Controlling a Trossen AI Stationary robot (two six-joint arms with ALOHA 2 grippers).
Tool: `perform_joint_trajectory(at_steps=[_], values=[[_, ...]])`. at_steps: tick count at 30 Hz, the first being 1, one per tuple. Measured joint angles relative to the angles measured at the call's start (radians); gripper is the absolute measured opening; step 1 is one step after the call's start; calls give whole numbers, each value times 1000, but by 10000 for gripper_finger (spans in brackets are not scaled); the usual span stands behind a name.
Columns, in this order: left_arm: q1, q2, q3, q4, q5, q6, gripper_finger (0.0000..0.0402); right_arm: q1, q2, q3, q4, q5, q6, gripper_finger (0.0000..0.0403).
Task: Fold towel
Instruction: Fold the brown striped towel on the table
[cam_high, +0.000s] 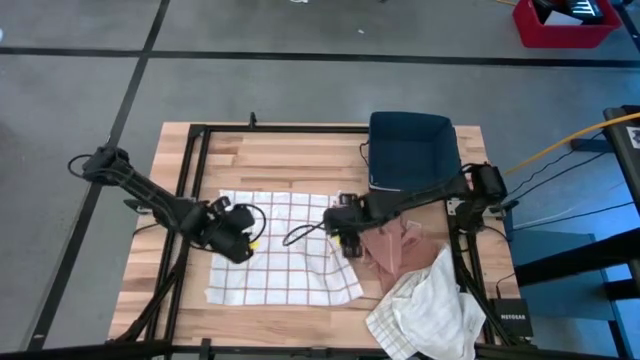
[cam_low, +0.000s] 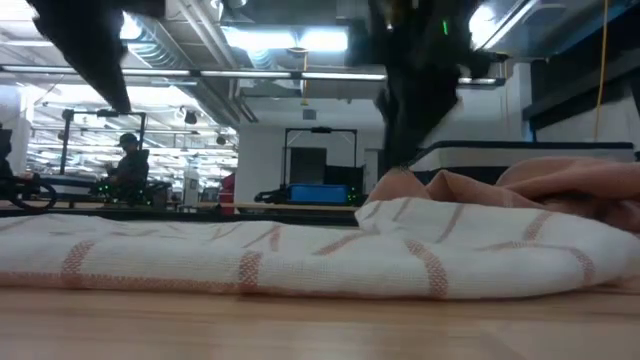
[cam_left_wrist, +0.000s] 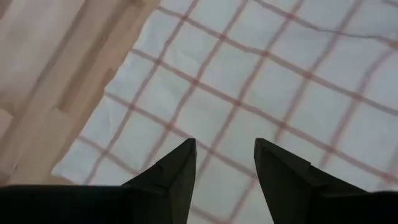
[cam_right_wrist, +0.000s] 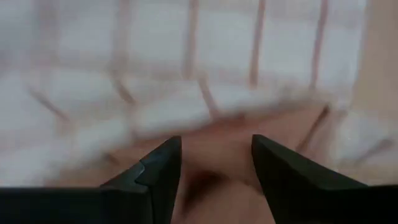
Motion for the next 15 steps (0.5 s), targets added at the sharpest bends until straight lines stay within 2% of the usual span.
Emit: perform_joint_trajectory(at_steps=[3,8,15], values=[[62,1,-86,106,42,50,155,-45,-9,-103,-14,-50,-20,200],[100,2,-264,290,100,40,155,-56,-68,-265,110,-108,-14,200],[85,2,-394,284,147,-118,155,-30,-174,-480,-33,-110,159,200]])
